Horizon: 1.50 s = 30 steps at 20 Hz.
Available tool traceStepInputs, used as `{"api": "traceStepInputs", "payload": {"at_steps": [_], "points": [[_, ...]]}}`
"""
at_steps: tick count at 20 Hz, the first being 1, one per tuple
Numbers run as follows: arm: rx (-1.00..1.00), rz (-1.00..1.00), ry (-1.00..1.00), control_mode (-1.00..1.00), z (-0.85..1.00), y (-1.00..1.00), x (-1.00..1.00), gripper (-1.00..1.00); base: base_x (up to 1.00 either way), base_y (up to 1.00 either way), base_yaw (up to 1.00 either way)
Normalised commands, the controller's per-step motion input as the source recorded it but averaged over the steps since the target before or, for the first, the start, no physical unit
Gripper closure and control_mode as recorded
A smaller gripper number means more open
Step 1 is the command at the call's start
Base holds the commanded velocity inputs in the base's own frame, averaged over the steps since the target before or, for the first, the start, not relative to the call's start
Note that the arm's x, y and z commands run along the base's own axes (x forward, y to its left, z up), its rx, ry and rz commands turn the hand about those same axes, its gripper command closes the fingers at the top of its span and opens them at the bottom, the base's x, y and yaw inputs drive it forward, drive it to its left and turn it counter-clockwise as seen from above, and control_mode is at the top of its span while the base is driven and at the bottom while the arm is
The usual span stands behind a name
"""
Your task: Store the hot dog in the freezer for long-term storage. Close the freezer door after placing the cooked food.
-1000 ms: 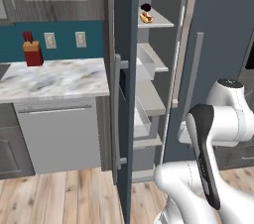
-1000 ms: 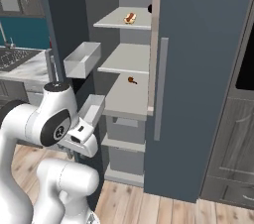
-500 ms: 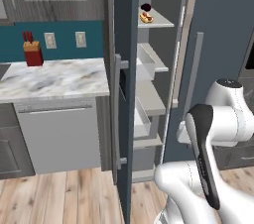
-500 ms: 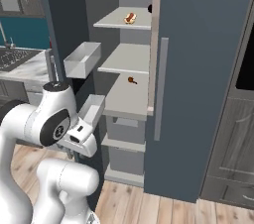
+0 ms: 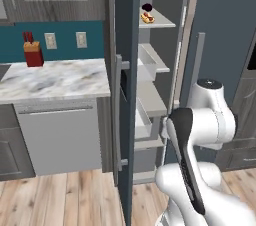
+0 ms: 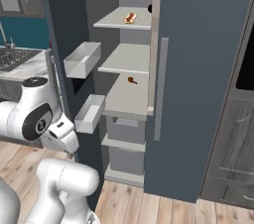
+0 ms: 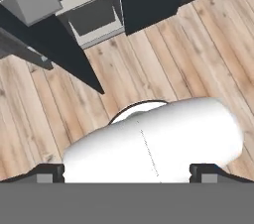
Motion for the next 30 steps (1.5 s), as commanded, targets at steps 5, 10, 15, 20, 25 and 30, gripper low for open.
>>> {"api": "traceStepInputs", "payload": {"at_steps": [5,10,15,20,25,30], "points": [[-0.06,-0.38,-0.05,-1.00,0.06,0.95,0.04,-1.00,0.00,0.00,0.00],[-0.08,-0.24,0.00,-1.00,0.00,0.86,0.19,-1.00,0.00,0.00,0.00],[-0.16,-0.19,-0.02,-1.00,0.00,0.36,0.42,-1.00,0.00,0.00,0.00],[-0.33,-0.10,-0.06,-1.00,0.00,0.05,0.36,-1.00,0.00,0.00,0.00],[-0.37,-0.16,-0.01,-1.00,0.00,0.03,0.34,-1.00,0.00,0.00,0.00],[-0.21,-0.09,-0.04,-1.00,0.17,0.33,0.40,-1.00,0.00,0.00,0.00]]}}
